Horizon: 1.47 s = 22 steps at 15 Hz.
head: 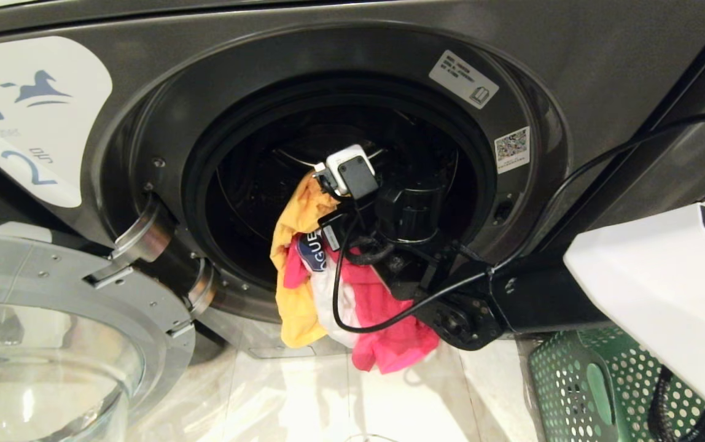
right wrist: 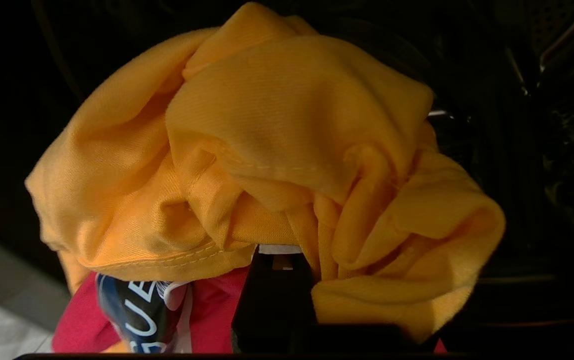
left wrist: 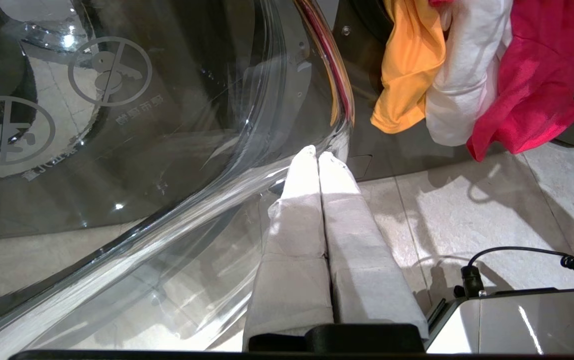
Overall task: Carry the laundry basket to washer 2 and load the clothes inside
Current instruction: Place the clothes into the washing machine
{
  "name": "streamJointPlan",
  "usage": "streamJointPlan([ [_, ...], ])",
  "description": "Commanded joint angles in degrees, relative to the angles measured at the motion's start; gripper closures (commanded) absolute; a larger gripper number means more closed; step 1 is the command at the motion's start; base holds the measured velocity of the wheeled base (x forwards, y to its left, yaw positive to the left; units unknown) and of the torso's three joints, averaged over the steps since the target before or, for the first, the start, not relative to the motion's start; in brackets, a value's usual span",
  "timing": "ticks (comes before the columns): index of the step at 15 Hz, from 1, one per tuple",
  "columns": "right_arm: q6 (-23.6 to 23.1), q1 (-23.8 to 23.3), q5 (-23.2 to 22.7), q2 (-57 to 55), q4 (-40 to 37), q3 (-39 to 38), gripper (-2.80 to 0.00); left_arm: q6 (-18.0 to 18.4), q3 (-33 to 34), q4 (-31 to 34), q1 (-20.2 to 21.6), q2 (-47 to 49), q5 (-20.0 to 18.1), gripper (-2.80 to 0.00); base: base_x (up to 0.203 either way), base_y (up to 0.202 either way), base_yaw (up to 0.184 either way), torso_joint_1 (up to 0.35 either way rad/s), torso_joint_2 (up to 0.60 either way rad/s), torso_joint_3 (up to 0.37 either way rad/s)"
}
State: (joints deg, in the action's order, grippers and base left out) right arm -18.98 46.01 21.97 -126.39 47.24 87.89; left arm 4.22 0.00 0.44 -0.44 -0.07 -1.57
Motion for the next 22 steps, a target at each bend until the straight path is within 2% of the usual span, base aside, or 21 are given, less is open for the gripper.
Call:
streamJointPlan([
  [1, 0.10, -1.50, 0.10, -4.57, -0.72, 4.55, 0.00, 0.00, 0.00, 0.00, 0.00, 0.07, -0.01, 0.00, 0.000, 0.000, 0.000, 0.000, 0.00, 0.000],
  [6, 3.49, -4.86, -0.17, -10.79, -9.09, 22.37, 0.00, 0.00, 0.00, 0.00, 0.00, 0.07, -0.01, 0.00, 0.000, 0.000, 0.000, 0.000, 0.00, 0.000],
  [9, 3.76, -6.75, -0.59, -13.31, -9.48, 24.69, 0.00, 0.09, 0.00, 0.00, 0.00, 0.07, -0.01, 0.00, 0.000, 0.000, 0.000, 0.000, 0.00, 0.000],
  [12, 1.89, -6.99, -2.01, -13.78, -2.96, 24.70, 0.00, 0.00, 0.00, 0.00, 0.00, 0.07, -0.01, 0.00, 0.000, 0.000, 0.000, 0.000, 0.00, 0.000],
  [13, -0.39, -6.99, -3.13, -13.79, 0.51, 24.70, 0.00, 0.07, 0.00, 0.00, 0.00, 0.07, -0.01, 0.00, 0.000, 0.000, 0.000, 0.000, 0.00, 0.000],
  [14, -2.92, -6.93, -5.66, -13.96, 4.74, 24.65, 0.00, 0.00, 0.00, 0.00, 0.00, 0.07, -0.01, 0.00, 0.000, 0.000, 0.000, 0.000, 0.00, 0.000],
  [16, -6.11, -6.90, -11.55, -14.55, 8.45, 24.61, 0.00, 0.00, 0.00, 0.00, 0.00, 0.07, -0.01, 0.00, 0.000, 0.000, 0.000, 0.000, 0.00, 0.000],
  [19, -8.96, -6.90, -13.76, -15.22, 12.19, 24.61, 0.00, 0.02, 0.00, 0.00, 0.00, 0.07, -0.01, 0.00, 0.000, 0.000, 0.000, 0.000, 0.00, 0.000],
  [22, -12.70, -6.99, -18.40, -15.55, 17.57, 24.61, 0.00, 0.01, 0.00, 0.00, 0.00, 0.07, -0.01, 0.00, 0.000, 0.000, 0.000, 0.000, 0.00, 0.000],
])
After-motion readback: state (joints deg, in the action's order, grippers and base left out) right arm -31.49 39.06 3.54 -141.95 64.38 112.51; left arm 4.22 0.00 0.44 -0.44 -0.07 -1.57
